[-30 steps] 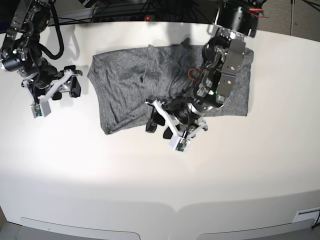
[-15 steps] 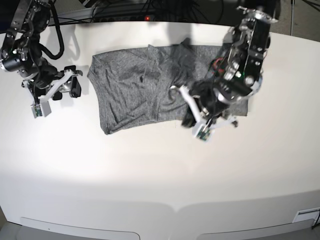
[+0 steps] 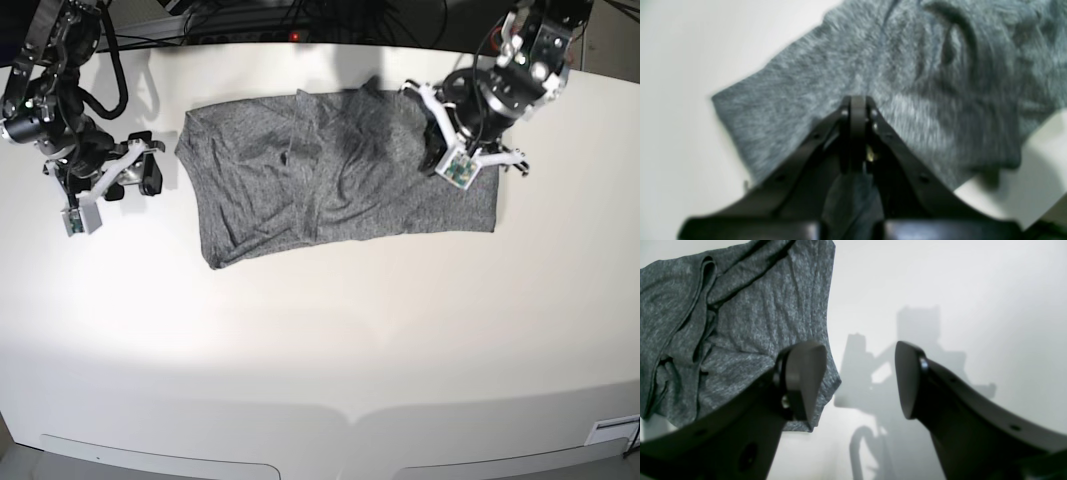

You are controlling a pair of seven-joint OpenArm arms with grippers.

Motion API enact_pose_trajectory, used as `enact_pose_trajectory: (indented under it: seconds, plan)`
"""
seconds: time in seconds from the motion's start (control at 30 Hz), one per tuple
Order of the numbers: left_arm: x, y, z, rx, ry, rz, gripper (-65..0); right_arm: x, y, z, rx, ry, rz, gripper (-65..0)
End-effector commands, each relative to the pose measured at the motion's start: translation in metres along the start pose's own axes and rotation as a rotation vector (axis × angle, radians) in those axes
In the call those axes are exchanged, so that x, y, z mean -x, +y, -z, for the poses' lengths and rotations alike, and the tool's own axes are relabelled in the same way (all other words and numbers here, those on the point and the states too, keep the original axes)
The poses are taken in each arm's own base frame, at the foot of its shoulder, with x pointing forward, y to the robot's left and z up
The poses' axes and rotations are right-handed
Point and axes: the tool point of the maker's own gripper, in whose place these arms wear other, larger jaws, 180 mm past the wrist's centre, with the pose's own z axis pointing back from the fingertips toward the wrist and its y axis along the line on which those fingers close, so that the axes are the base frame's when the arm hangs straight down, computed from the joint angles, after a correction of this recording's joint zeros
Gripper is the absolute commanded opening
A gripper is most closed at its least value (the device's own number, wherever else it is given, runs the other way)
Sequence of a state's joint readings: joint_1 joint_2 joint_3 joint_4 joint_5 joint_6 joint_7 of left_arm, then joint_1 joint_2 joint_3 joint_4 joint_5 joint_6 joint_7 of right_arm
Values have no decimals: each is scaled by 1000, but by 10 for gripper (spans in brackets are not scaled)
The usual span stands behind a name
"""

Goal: Fold the T-shirt properly
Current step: 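Release the shirt and raise the left gripper away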

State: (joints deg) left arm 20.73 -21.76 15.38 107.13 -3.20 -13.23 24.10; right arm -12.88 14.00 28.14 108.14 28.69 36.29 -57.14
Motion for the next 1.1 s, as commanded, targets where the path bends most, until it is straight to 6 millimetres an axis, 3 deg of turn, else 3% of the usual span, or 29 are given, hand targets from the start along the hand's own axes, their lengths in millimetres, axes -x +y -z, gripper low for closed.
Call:
enact_pose_trajectory:
  seconds: [0.0,0.13,0.33,0.43,0.57,0.7,0.87,0.97,1.07]
  plan:
    - [-11,5,-6,-15,-47,31,-650,-15,-1,-5,-2,-48,-22,-286]
    - [-3,10,-8,-26,-23,82,-650,-16,4,-5,-32,-59,-7,-286]
    - [-41,35,-5,-123,-164,99,-650,-14,5,-5,-34,-45,-7,-286]
    - [-43,43,2,-137,-155,99,-650,-13,5,-5,-34,-39,-7,-286]
    - [-10,47,14,-132,-60,89,-650,-13,5,-5,-34,-38,-8,-286]
    - [24,37,18,-71,33,118,-650,-13,6,-5,-43,-39,-27,-286]
    - [36,21,14,2,58,142,-650,-13,7,-5,-46,-39,-35,-286]
    - [36,4,10,84,22,158,-650,-13,7,-5,-46,-40,-35,-286]
    - [34,0,4,113,-16,171,-650,-13,7,-5,-46,-39,-35,-286]
